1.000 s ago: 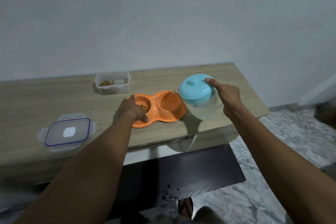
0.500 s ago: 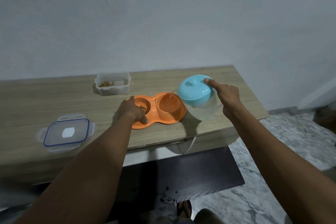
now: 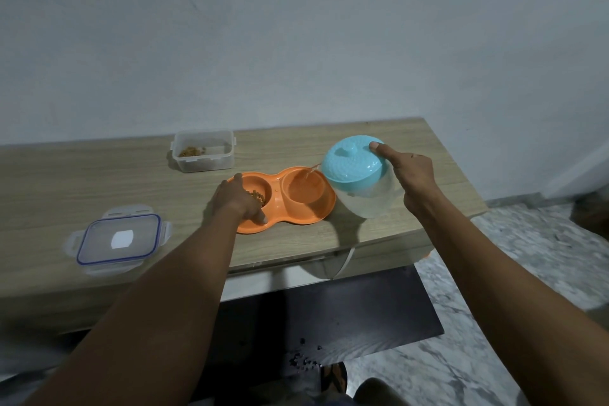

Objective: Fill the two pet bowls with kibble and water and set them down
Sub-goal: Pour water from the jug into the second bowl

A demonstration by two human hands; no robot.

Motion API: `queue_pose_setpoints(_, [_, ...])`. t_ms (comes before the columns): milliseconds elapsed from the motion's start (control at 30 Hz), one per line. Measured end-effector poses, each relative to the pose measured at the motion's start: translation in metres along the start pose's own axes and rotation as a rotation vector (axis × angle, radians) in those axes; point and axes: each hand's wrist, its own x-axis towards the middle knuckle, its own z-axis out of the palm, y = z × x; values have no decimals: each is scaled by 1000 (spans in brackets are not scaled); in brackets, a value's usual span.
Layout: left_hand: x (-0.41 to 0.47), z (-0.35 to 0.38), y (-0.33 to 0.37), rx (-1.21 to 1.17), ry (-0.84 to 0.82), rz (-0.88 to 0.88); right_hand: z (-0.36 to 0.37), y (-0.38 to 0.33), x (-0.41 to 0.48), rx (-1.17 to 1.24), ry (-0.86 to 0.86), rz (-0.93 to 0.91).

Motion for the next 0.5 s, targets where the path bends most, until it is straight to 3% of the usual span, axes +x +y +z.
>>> queue_pose_setpoints(500, [-4,-1,2,-1,-9,-9,-3,0,18,178,-53,55])
